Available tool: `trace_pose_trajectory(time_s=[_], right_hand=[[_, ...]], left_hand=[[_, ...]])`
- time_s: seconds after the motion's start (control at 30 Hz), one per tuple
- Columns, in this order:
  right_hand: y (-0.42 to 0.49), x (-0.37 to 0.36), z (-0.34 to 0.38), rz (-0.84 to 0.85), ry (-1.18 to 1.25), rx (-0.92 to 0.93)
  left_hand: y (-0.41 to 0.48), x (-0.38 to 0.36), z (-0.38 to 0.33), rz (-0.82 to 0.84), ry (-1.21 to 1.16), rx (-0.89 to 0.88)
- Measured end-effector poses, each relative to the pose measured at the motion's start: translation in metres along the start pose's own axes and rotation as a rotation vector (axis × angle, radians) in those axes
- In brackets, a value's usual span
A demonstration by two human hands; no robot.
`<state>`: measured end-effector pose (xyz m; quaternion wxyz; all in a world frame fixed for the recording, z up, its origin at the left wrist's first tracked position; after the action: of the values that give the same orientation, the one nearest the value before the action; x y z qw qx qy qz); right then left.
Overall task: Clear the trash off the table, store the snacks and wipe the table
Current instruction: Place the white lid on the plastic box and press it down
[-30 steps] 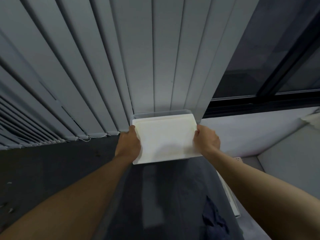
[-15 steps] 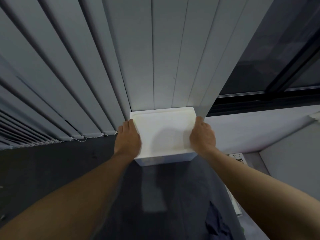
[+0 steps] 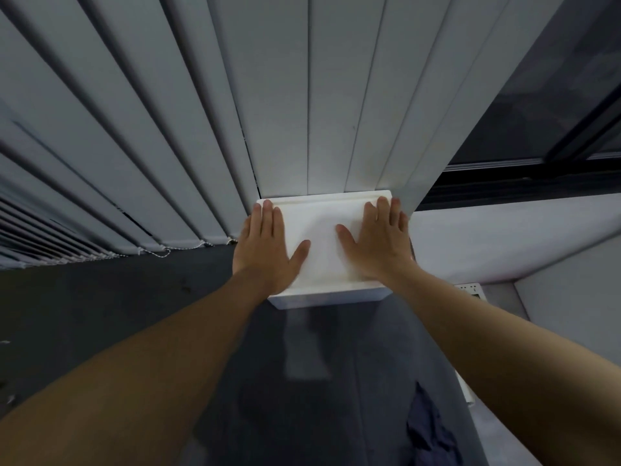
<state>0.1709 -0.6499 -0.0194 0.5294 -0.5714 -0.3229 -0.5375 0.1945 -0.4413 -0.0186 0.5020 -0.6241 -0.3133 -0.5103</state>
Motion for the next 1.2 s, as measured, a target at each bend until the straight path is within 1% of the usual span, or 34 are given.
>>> trace_pose_trajectory(time_s=[0.1, 0.23, 0.4, 0.6, 0.8, 1.0, 1.2], right_hand=[[-0.006, -0.003, 0.010, -0.045, -0.070, -0.018], [-0.008, -0.001, 0.013, -0.084, -0.086, 0.030], [-0.002, -0.008, 0.013, -0.036, -0.122, 0.029], [-0.004, -0.013, 0.015, 0.025, -0.118, 0.022], [-0.011, -0.010, 0.020, -0.060, -0.100, 0.019], [-0.011, -0.010, 0.020, -0.077, -0.108, 0.034], [-0.006, -0.012, 0.017, 0.009, -0.104, 0.031]], left_hand=[[0.002, 0.000, -0.002, -0.018, -0.024, 0.004], [0.003, 0.002, -0.003, -0.076, -0.120, 0.021], [0.007, 0.000, -0.008, -0.090, -0.040, -0.073], [0.010, -0.003, -0.007, -0.085, -0.012, -0.062], [0.007, 0.003, -0.013, -0.102, 0.018, -0.083], [0.010, -0.002, -0.014, -0.056, 0.044, -0.104], [0.011, -0.002, -0.013, -0.013, 0.050, -0.095]])
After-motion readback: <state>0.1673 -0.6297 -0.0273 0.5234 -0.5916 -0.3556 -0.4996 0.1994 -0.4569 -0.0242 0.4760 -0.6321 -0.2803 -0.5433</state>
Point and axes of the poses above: each hand's wrist, its own y-axis towards the middle knuckle, its own x-axis out of the back of the hand, z = x × y, the point moved 8 cm from there along y, towards the middle knuckle, and after that the axes turned 11 degrees about z, right-handed, at the moved point
